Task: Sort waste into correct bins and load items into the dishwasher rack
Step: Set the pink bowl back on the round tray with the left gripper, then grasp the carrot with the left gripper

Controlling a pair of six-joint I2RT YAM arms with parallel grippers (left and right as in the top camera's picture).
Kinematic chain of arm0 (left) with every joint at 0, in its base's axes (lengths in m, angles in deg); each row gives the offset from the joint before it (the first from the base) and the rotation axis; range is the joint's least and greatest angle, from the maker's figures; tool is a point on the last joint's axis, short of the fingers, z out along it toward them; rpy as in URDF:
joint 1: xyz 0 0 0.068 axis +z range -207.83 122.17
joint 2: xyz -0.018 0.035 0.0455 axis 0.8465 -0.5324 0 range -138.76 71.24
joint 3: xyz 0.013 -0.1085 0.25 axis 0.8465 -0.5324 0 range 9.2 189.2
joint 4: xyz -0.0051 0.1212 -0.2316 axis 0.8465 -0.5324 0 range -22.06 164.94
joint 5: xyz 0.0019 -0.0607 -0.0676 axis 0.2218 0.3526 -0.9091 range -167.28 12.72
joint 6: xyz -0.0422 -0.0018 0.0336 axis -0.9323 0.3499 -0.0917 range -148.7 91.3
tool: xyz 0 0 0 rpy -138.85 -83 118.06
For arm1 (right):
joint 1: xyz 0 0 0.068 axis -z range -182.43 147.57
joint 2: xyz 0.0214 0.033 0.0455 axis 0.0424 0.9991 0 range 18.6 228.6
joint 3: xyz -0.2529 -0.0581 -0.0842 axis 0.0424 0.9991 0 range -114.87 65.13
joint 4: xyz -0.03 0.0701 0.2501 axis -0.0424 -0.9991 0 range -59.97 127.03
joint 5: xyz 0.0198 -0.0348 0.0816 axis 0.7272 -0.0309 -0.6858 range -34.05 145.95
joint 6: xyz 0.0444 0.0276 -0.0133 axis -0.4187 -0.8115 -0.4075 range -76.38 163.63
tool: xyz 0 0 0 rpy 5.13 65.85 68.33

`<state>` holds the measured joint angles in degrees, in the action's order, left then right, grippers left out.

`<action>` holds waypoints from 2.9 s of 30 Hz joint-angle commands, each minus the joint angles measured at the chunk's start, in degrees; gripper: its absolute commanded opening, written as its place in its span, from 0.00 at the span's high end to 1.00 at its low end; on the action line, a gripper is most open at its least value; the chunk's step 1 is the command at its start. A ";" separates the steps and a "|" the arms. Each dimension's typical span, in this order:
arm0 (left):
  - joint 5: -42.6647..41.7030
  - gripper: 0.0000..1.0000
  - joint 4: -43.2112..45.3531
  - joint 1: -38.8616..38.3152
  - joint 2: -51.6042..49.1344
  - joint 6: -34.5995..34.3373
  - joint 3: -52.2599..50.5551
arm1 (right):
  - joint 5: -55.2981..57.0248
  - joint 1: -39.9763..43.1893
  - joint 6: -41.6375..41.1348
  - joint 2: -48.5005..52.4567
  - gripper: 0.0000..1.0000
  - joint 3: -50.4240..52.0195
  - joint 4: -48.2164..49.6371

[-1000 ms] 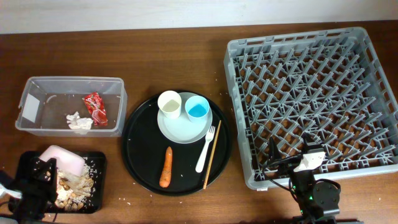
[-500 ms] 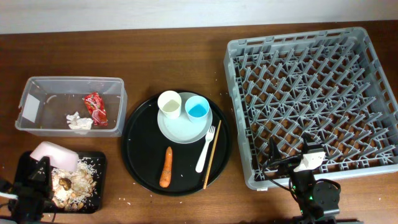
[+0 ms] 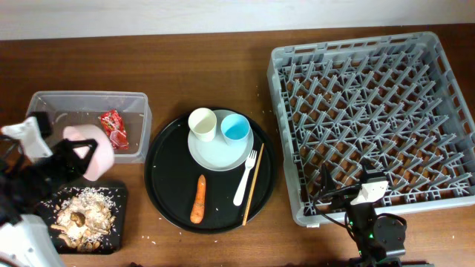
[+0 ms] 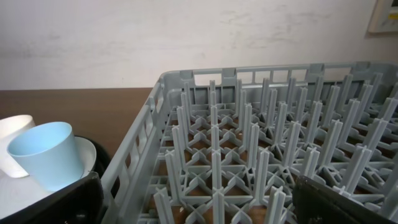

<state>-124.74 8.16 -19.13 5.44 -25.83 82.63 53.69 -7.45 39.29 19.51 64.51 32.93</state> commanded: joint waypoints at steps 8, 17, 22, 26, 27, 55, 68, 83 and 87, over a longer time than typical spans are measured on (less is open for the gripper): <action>46.93 1.00 -1.44 -52.96 -0.44 -20.22 0.66 | 0.09 0.26 0.04 -0.39 0.01 0.31 -0.22; 52.48 1.00 -2.21 -63.69 -21.90 -21.75 -1.66 | 0.09 0.26 0.04 -0.39 0.01 0.31 -0.22; 52.48 1.00 7.23 -63.69 -22.60 -21.75 -10.97 | 0.09 0.26 0.04 -0.39 0.01 0.31 -0.22; 53.31 1.00 18.21 -63.69 -22.60 -21.73 -19.10 | 0.09 0.26 0.04 -0.39 0.01 0.31 -0.22; 53.31 1.00 18.88 -63.69 -22.60 -21.73 -19.98 | 0.09 0.26 0.04 -0.39 0.01 0.31 -0.22; 43.01 0.67 20.22 -69.46 -8.15 -29.22 -33.09 | 0.09 0.26 0.04 -0.39 0.01 0.31 -0.22; 55.49 0.66 27.15 -75.87 -10.45 -31.15 -34.18 | 0.09 0.26 0.04 -0.39 0.02 0.31 -0.22; 55.65 0.76 29.90 -76.32 -17.99 -33.27 -34.16 | 0.09 0.26 0.04 -0.39 0.01 0.31 -0.22; 53.48 0.83 29.83 -76.30 -17.99 -33.18 -33.97 | 0.09 0.26 0.04 -0.39 0.01 0.31 -0.22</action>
<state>-68.51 37.97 -95.33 -12.13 -58.59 48.77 53.69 -7.45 39.31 19.51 64.51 32.93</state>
